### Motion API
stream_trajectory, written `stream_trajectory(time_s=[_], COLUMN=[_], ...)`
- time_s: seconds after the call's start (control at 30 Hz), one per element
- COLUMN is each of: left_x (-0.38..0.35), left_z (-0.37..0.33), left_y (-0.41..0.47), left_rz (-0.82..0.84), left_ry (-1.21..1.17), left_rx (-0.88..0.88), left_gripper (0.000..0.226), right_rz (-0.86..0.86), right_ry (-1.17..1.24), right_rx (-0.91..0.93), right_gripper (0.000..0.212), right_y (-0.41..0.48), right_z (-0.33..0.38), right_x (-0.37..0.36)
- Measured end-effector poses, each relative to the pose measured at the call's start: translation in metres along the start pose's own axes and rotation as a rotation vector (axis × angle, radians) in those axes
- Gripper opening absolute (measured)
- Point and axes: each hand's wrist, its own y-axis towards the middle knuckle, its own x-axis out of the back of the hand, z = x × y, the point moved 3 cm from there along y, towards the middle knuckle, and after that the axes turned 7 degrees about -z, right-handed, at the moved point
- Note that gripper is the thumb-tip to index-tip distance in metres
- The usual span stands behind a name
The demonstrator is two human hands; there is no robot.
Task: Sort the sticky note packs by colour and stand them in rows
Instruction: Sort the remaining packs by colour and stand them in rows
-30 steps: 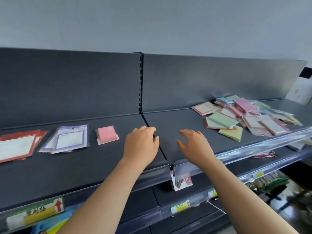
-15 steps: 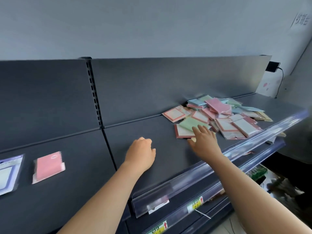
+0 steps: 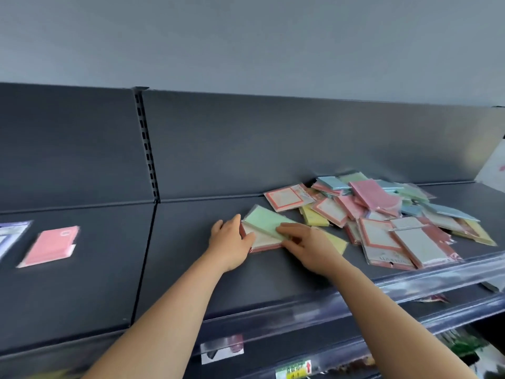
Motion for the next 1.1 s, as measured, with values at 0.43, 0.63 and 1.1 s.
stream_trajectory(time_s=[0.43,0.63,1.1], left_x=[-0.009,-0.010,0.010], left_z=[0.010,0.013,0.039], left_y=[0.005,0.014,0.043], left_rz=[-0.194,-0.237,-0.554], left_ry=[-0.210,-0.077,-0.001], left_rx=[0.123,0.091,0.229], left_gripper=[0.076,0.055,0.042], right_rz=[-0.022,0.096,0.071], right_ry=[0.120,0.207,-0.279], right_rx=[0.014,0.002,0.025], right_gripper=[0.041,0.039,0.041], right_y=[0.000,0.003,0.091], right_z=[-0.013,-0.013,-0.039], right_x=[-0.001,-0.001,0.004])
